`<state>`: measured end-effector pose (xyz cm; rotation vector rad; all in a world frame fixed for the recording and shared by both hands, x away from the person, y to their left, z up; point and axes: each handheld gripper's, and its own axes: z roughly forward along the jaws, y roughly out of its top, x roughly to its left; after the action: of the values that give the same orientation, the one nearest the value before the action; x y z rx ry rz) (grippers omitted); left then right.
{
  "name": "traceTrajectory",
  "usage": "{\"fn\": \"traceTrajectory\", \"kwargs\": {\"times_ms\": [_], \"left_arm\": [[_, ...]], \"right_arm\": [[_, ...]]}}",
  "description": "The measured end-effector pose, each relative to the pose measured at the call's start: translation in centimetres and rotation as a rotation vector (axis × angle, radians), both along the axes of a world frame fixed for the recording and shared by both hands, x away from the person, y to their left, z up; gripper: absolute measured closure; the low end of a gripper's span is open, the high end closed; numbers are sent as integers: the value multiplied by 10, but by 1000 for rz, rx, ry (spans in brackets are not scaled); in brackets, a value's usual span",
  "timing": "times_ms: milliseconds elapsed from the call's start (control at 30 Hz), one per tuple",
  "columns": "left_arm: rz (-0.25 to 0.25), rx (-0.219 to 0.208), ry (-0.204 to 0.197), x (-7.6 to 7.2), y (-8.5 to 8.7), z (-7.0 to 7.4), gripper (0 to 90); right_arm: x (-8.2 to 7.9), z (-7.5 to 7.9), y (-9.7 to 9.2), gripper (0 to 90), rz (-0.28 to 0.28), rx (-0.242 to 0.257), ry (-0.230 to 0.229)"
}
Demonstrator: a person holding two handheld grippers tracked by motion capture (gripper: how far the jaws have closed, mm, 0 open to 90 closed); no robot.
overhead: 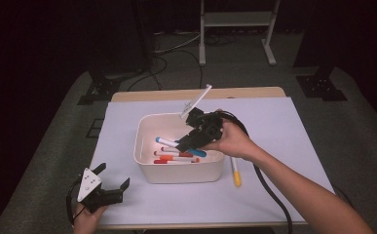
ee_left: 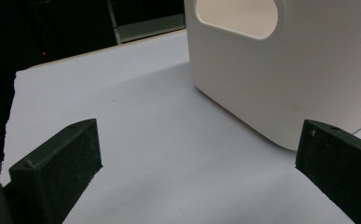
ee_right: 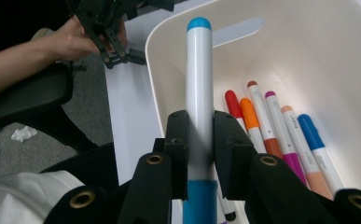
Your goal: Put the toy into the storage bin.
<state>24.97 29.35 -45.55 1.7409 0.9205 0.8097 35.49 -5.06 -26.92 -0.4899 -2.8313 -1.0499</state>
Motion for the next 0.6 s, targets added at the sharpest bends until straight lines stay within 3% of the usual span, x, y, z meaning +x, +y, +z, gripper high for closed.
{"fn": "traceTrajectory", "kwargs": {"times_ms": [367, 600], "left_arm": [[-5, -2, 1, 0, 0, 0, 0], [-5, -3, 1, 0, 0, 0, 0]], "right_arm": [[25, -39, 29, 760, 48, -86, 75], [31, -58, 40, 759, 79, -166, 89]]}}
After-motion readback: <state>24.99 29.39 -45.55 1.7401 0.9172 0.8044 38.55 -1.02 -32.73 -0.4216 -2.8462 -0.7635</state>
